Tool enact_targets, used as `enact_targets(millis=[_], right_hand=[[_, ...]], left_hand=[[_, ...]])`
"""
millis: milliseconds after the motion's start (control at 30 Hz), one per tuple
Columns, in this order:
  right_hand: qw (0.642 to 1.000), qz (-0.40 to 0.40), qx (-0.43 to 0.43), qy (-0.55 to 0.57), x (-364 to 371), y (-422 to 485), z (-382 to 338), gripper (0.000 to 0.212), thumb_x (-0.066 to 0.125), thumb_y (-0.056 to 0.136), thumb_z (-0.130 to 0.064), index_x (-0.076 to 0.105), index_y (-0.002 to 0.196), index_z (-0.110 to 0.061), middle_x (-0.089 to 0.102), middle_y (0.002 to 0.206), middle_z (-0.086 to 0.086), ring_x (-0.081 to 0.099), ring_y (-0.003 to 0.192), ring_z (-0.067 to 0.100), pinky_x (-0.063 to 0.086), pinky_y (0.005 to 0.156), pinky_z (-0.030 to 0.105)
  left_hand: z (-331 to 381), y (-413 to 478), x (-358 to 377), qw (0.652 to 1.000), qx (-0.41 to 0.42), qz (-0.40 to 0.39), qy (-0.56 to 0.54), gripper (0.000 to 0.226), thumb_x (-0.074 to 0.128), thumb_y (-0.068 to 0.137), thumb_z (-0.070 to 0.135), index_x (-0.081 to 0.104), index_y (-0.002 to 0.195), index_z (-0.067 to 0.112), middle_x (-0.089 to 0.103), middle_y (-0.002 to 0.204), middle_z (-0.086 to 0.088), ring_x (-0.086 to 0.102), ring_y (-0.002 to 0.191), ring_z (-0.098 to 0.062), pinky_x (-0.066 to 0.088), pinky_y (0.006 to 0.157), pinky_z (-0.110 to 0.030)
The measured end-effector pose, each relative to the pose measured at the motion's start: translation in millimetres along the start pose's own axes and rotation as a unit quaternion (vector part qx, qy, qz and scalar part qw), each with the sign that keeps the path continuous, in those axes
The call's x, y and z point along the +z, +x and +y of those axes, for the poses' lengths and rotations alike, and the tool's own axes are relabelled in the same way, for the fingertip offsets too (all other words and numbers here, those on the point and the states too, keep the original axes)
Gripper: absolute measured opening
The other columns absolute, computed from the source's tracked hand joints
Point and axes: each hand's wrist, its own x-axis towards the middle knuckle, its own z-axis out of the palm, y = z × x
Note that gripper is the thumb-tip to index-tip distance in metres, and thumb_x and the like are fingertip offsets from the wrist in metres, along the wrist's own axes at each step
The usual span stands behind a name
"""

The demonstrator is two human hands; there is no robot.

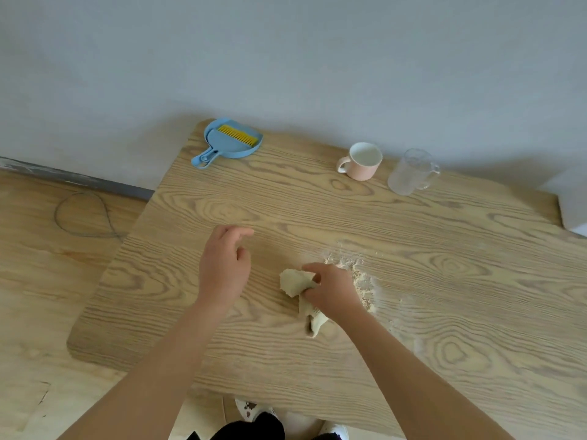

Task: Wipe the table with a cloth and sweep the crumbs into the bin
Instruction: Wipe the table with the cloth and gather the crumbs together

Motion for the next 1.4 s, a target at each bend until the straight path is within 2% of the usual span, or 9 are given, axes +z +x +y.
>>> enact_targets(millis=[133, 233, 400, 467, 567, 667, 867, 1033, 1400], right_hand=[[0.995, 0.069, 0.006, 0.067, -63.0, -17.3, -6.5, 0.026, 0.076, 0.070, -0.020, 0.067, 0.094, -0.022, 0.064, 0.088, -0.007, 0.058, 0.078, 0.007, 0.045, 0.062, 0.017], [0.992, 0.117, -0.002, 0.043, -104.2, -32.7, -8.0, 0.008, 0.074, 0.073, -0.021, 0.071, 0.079, -0.017, 0.068, 0.075, 0.000, 0.056, 0.064, 0.008, 0.042, 0.054, 0.020], [0.980, 0.197, -0.036, -0.008, -145.5, -53.7, -4.8, 0.020, 0.061, 0.085, -0.021, 0.071, 0.074, -0.008, 0.064, 0.067, 0.014, 0.047, 0.056, 0.018, 0.038, 0.052, 0.031], [0.974, 0.213, -0.047, -0.059, -153.3, -60.0, -5.0, 0.021, 0.061, 0.085, -0.024, 0.070, 0.072, -0.010, 0.063, 0.064, 0.010, 0.053, 0.059, 0.022, 0.042, 0.054, 0.035], [0.951, 0.300, -0.047, -0.050, -165.2, -66.1, -3.3, 0.018, 0.070, 0.077, -0.036, 0.070, 0.068, -0.021, 0.061, 0.066, -0.002, 0.054, 0.067, 0.016, 0.038, 0.054, 0.029], [0.952, 0.295, -0.053, -0.057, -173.2, -67.3, -1.0, 0.017, 0.073, 0.074, -0.035, 0.063, 0.065, -0.026, 0.061, 0.073, -0.003, 0.056, 0.072, 0.015, 0.036, 0.056, 0.026], [0.938, 0.330, -0.104, -0.034, -192.0, -64.6, 0.9, 0.010, 0.071, 0.076, -0.025, 0.067, 0.071, -0.018, 0.065, 0.076, -0.005, 0.060, 0.074, 0.016, 0.051, 0.067, 0.037], [0.922, 0.371, -0.110, -0.003, -193.6, -59.4, 11.3, 0.011, 0.072, 0.076, -0.022, 0.066, 0.069, -0.015, 0.065, 0.075, -0.004, 0.059, 0.069, 0.017, 0.050, 0.064, 0.038], [0.922, 0.363, -0.132, -0.006, -210.3, -41.6, 20.6, 0.011, 0.071, 0.077, -0.023, 0.067, 0.070, -0.016, 0.064, 0.077, -0.004, 0.059, 0.068, 0.016, 0.050, 0.064, 0.036]], left_hand=[[37.4, 13.8, 23.6, 0.996, 0.069, -0.044, -0.023, 0.035, 0.052, 0.081, -0.003, 0.065, 0.103, 0.021, 0.049, 0.101, 0.009, 0.055, 0.087, -0.010, 0.045, 0.075, -0.027], [64.4, 16.8, 37.8, 0.990, 0.118, -0.068, -0.042, 0.034, 0.052, 0.083, -0.001, 0.064, 0.104, 0.021, 0.049, 0.105, 0.011, 0.054, 0.091, -0.005, 0.045, 0.074, -0.023], [97.7, 15.1, 47.6, 0.978, 0.171, -0.103, -0.064, 0.034, 0.051, 0.085, -0.001, 0.063, 0.105, 0.022, 0.049, 0.106, 0.012, 0.053, 0.091, -0.003, 0.039, 0.069, -0.016], [104.0, 14.8, 48.7, 0.977, 0.176, -0.107, -0.062, 0.034, 0.051, 0.085, -0.001, 0.063, 0.105, 0.023, 0.048, 0.104, 0.014, 0.053, 0.091, -0.004, 0.038, 0.067, -0.013], [109.2, 15.5, 50.3, 0.977, 0.175, -0.106, -0.059, 0.034, 0.050, 0.085, -0.001, 0.063, 0.105, 0.023, 0.047, 0.104, 0.014, 0.051, 0.094, -0.002, 0.035, 0.066, -0.009], [113.0, 16.3, 51.8, 0.978, 0.162, -0.106, -0.073, 0.034, 0.050, 0.085, -0.002, 0.063, 0.105, 0.023, 0.049, 0.106, 0.013, 0.053, 0.097, -0.005, 0.037, 0.072, -0.016], [135.0, 17.9, 60.3, 0.978, 0.167, -0.101, -0.072, 0.032, 0.050, 0.086, 0.000, 0.062, 0.106, 0.021, 0.047, 0.107, 0.014, 0.053, 0.097, -0.004, 0.038, 0.076, -0.021], [143.8, 16.6, 65.5, 0.979, 0.163, -0.102, -0.072, 0.033, 0.050, 0.086, 0.000, 0.062, 0.108, 0.022, 0.047, 0.110, 0.013, 0.052, 0.099, -0.005, 0.040, 0.076, -0.022], [158.5, 16.6, 79.1, 0.978, 0.169, -0.102, -0.062, 0.033, 0.051, 0.086, 0.000, 0.061, 0.109, 0.021, 0.049, 0.112, 0.011, 0.053, 0.101, -0.008, 0.042, 0.076, -0.024]])
